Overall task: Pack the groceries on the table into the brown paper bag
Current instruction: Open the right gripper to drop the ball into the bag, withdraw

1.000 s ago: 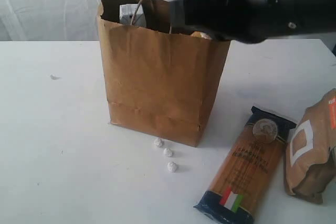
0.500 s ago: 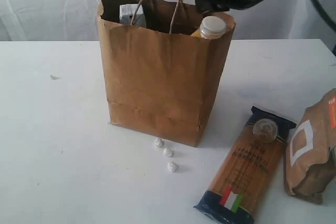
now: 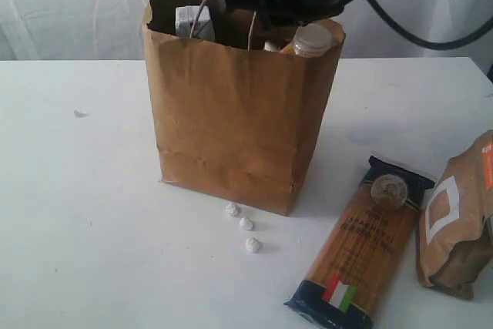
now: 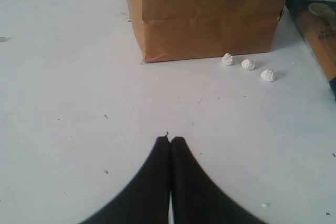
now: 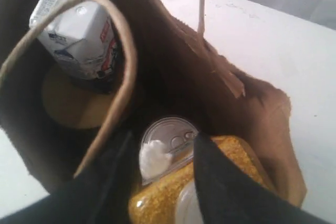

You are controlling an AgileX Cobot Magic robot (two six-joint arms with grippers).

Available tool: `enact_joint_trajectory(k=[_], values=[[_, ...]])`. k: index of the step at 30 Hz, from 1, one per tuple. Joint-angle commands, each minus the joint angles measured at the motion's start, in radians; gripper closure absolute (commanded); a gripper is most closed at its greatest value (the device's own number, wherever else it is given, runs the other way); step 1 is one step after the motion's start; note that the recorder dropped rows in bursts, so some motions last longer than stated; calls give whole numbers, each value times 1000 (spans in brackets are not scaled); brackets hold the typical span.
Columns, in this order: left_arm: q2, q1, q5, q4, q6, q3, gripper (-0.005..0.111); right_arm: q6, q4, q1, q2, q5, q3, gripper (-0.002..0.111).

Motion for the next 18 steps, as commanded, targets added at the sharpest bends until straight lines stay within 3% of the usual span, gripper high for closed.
enact_joint_trajectory(k=[1,11,18], values=[[-5,1,-1,-8,0,5,107,-12,-34,-9,-16,9,-10,51],[-5,1,-1,-8,0,5,107,-17,-30,-7,-134,95,-6,51],[-5,1,-1,-8,0,5,107,-93,74,-7,-378,151,145,51]])
